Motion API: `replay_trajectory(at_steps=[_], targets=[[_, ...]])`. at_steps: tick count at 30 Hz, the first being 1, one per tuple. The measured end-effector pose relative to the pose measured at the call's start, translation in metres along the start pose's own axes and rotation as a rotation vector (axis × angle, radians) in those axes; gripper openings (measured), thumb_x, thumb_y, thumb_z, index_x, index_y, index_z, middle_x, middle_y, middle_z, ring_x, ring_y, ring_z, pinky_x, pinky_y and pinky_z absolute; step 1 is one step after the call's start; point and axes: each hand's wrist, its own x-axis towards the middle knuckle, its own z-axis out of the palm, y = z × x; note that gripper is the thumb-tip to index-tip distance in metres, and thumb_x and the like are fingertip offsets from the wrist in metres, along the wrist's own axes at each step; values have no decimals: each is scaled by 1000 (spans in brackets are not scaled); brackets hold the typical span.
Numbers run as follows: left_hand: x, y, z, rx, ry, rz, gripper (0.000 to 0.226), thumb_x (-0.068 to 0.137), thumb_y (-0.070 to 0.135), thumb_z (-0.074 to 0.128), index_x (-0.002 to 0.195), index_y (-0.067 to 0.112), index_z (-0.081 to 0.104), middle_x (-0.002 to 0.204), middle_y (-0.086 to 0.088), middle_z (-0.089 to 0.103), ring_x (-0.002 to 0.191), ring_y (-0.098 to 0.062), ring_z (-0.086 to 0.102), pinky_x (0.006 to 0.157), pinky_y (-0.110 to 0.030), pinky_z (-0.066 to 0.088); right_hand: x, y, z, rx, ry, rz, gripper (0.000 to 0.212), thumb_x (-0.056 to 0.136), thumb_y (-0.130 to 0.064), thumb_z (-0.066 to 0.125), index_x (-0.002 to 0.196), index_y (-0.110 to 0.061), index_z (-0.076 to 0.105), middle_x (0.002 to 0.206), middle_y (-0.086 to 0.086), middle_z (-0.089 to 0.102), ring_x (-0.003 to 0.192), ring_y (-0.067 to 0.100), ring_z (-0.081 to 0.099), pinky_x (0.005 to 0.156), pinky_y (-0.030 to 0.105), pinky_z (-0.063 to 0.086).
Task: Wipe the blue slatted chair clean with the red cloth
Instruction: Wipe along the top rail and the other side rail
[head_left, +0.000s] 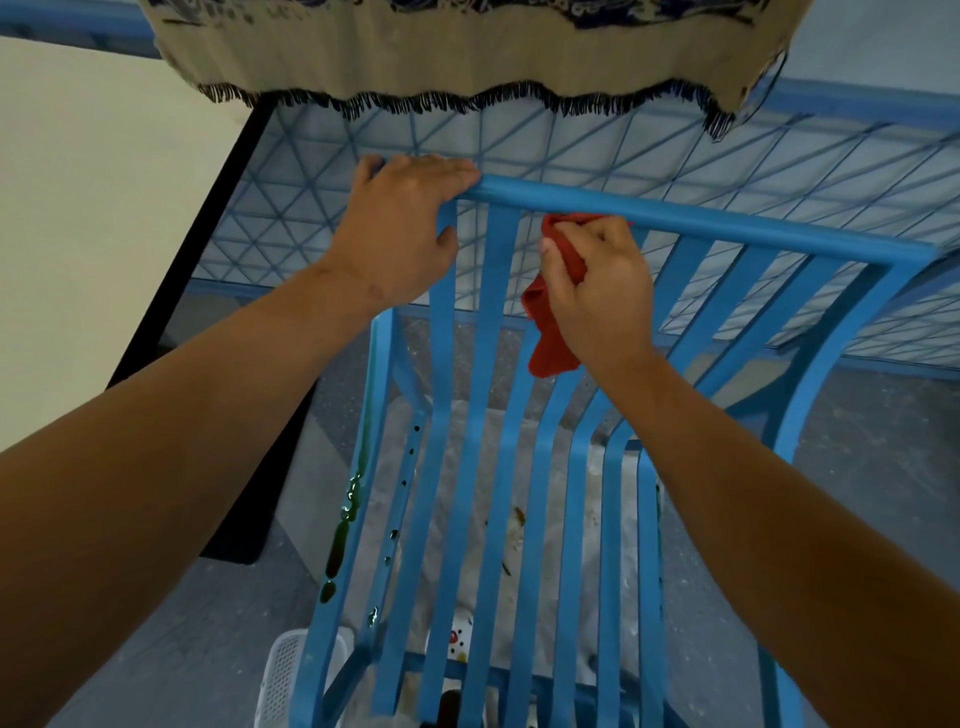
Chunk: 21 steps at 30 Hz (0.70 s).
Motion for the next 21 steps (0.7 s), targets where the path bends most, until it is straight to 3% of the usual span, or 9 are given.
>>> replay_trajectory(at_steps=[2,5,8,14,21], targets=[[-1,-2,2,-5,4,-3,55,85,14,66,140,17,59,145,0,59,128,-26,56,113,-55,31,3,-3,0,162,59,179,22,98,-31,65,95,-14,78,83,-1,68,73,8,61,68,23,50],[-1,-2,3,2,15,-6,56,85,14,67,141,17,58,145,0,58,129,-25,55,114,-54,30,8,-13,6,348,118,425,33,96,-33,69,70,-12,72,57,-4,65,51,0,56,52,25,49],[-1,-3,2,0,3,-3,57,86,14,66,142,17,57,147,0,57,132,-25,54,114,-54,30,2,-13,16,391,83,565,44,95,-37,70,63,-7,68,55,5,65,46,4,52,46,31,47],[-1,-4,3,-7,7,-4,57,85,14,66,142,17,57,146,0,57,132,-24,54,114,-56,31,-16,3,23,366,-112,692,53,91,-45,73,65,2,68,59,15,66,47,12,54,45,37,48],[-1,-3,2,-4,7,-4,58,85,14,66,142,17,57,146,0,57,133,-24,54,114,-56,31,19,-8,7,416,-22,590,49,91,-35,74,55,-4,63,48,1,53,42,7,45,43,25,38]])
